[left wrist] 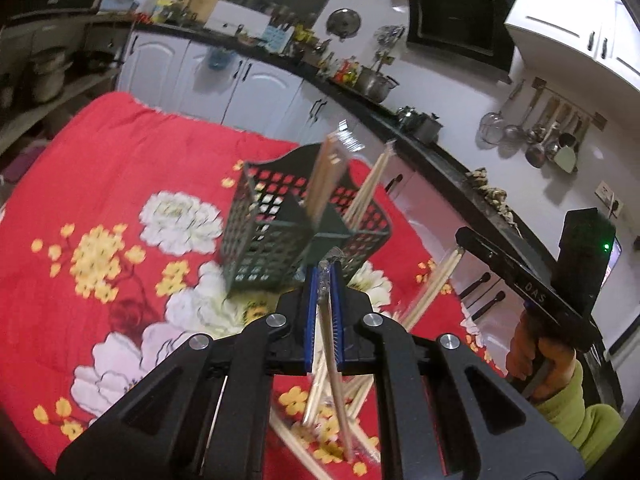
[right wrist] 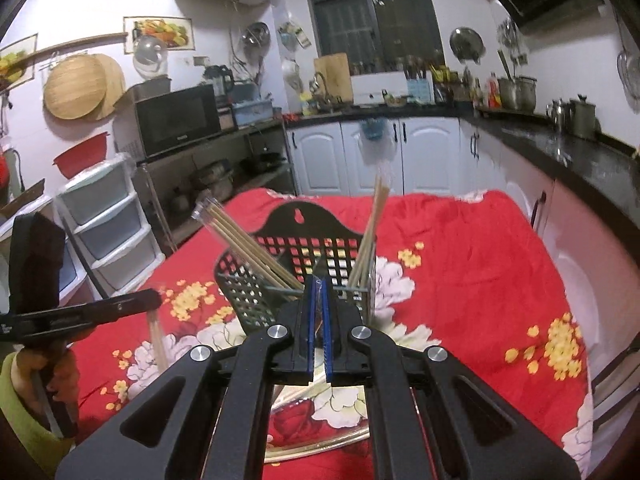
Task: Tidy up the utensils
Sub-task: 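Lift the held chopsticks with both tools and carry them above the caddy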
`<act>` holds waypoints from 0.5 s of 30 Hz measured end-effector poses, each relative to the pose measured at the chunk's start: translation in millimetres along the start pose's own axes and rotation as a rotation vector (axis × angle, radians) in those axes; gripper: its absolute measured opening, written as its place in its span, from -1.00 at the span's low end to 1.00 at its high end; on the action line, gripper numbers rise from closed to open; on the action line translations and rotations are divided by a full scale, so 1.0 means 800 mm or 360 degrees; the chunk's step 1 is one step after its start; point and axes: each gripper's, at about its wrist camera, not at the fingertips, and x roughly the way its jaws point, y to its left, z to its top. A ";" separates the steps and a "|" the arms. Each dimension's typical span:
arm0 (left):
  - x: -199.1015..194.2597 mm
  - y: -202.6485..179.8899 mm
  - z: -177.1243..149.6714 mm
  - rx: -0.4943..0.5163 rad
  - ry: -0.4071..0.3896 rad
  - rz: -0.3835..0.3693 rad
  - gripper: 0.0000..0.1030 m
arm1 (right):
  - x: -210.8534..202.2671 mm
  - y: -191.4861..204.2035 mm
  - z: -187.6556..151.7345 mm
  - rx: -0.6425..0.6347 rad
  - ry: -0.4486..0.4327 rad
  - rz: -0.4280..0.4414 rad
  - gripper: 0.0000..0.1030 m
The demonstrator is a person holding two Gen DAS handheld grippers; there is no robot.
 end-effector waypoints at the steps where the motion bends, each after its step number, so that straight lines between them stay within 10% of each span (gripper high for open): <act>1: 0.000 -0.003 0.002 0.0009 -0.0005 -0.0005 -0.93 | -0.003 0.001 0.001 -0.0006 -0.0009 -0.0001 -0.94; 15: -0.002 -0.051 0.040 0.0132 -0.0104 -0.0094 -0.93 | -0.031 0.000 0.016 -0.0041 -0.0101 -0.0016 -0.94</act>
